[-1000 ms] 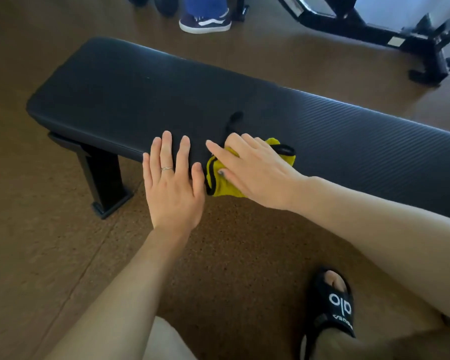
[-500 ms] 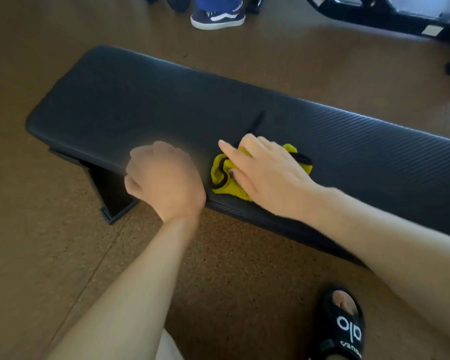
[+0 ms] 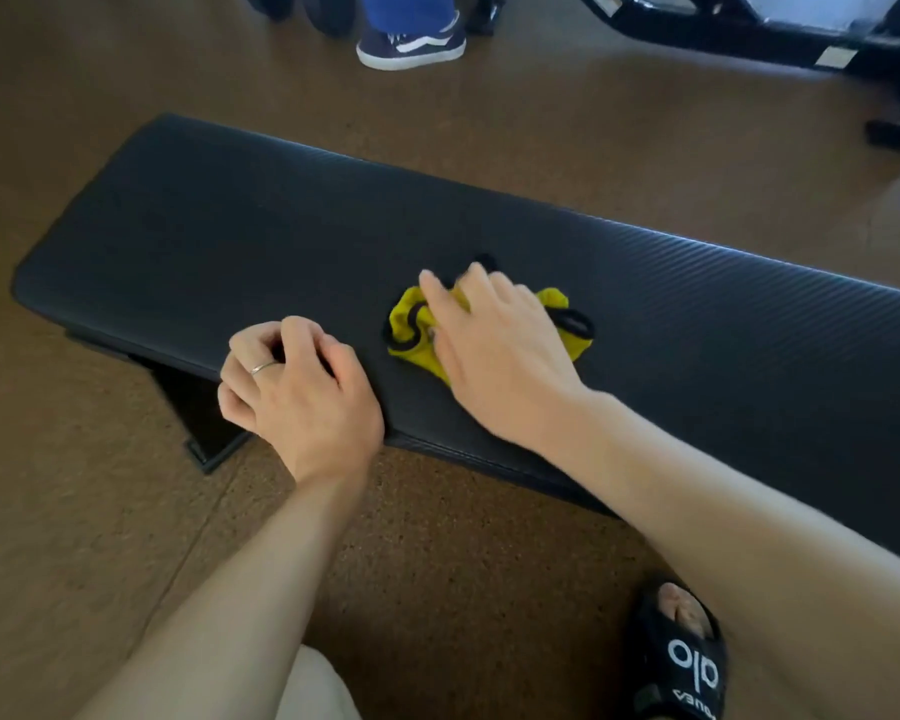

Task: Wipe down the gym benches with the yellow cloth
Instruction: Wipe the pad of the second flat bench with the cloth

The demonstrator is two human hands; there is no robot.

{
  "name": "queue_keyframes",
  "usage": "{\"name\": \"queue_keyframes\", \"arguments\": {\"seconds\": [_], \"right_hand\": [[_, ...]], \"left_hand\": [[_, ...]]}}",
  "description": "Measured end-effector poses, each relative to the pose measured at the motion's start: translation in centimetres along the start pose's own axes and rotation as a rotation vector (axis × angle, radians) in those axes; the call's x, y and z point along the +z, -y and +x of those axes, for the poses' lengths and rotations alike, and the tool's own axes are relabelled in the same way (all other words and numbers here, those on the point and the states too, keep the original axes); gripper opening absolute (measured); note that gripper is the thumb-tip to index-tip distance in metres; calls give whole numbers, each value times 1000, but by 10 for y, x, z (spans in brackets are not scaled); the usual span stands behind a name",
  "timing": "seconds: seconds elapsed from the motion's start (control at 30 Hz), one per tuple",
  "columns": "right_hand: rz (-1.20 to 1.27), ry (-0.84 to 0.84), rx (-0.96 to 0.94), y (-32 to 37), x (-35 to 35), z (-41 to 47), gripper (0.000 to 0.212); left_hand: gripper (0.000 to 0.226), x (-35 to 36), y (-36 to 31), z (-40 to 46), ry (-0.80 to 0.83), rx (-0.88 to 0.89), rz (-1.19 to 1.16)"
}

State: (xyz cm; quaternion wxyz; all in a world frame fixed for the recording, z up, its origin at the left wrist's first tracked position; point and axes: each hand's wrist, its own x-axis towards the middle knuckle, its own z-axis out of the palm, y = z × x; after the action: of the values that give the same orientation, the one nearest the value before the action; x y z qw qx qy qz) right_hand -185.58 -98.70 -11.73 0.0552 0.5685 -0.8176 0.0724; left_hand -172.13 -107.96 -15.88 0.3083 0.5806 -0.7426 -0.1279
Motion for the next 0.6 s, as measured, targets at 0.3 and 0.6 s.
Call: {"name": "queue_keyframes", "arguments": {"seconds": [0.3, 0.6], "right_hand": [[48, 44, 179, -111, 5, 76, 51], [-45, -4, 325, -129, -5, 30, 44]], "left_hand": [[15, -1, 0, 0, -10, 12, -2], [10, 3, -1, -2, -58, 33, -43]]}}
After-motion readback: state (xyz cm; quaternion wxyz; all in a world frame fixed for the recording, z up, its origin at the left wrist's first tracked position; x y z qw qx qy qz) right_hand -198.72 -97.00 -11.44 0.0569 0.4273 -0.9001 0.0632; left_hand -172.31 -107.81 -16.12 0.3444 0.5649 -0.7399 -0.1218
